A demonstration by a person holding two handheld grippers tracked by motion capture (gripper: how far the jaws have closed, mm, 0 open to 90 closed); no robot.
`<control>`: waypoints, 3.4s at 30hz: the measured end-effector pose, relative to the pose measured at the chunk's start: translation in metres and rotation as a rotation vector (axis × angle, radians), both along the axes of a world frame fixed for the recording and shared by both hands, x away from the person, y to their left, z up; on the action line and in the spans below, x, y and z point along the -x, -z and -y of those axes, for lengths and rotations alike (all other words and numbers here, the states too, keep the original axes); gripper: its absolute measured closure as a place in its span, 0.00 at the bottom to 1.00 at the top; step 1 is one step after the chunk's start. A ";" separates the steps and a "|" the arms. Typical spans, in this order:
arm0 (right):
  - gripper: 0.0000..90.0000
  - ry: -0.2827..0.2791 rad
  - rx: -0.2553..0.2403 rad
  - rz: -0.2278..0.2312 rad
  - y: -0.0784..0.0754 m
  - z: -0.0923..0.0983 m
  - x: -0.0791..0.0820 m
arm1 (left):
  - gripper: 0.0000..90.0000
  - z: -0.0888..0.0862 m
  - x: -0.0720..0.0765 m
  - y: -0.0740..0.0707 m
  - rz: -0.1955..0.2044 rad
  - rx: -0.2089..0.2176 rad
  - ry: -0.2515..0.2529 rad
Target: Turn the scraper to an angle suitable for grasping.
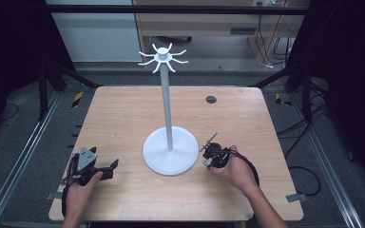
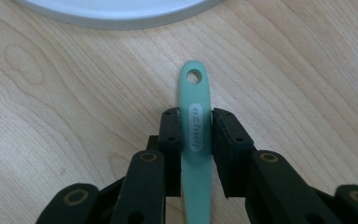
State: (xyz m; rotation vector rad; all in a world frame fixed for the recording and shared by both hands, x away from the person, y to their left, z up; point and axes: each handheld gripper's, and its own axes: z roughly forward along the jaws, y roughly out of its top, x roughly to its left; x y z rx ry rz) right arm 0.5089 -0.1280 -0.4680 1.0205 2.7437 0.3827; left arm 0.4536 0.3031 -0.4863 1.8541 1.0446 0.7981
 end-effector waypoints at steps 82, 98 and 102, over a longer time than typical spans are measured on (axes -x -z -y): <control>0.83 0.108 -0.327 0.310 -0.114 0.049 -0.003 | 0.03 0.003 0.000 0.001 -0.010 -0.010 0.013; 0.83 0.107 -0.404 0.394 -0.131 0.043 -0.004 | 0.03 0.003 0.001 0.001 -0.009 -0.011 0.012; 0.83 0.106 -0.422 0.412 -0.133 0.041 -0.004 | 0.03 0.003 0.001 0.001 -0.009 -0.008 0.011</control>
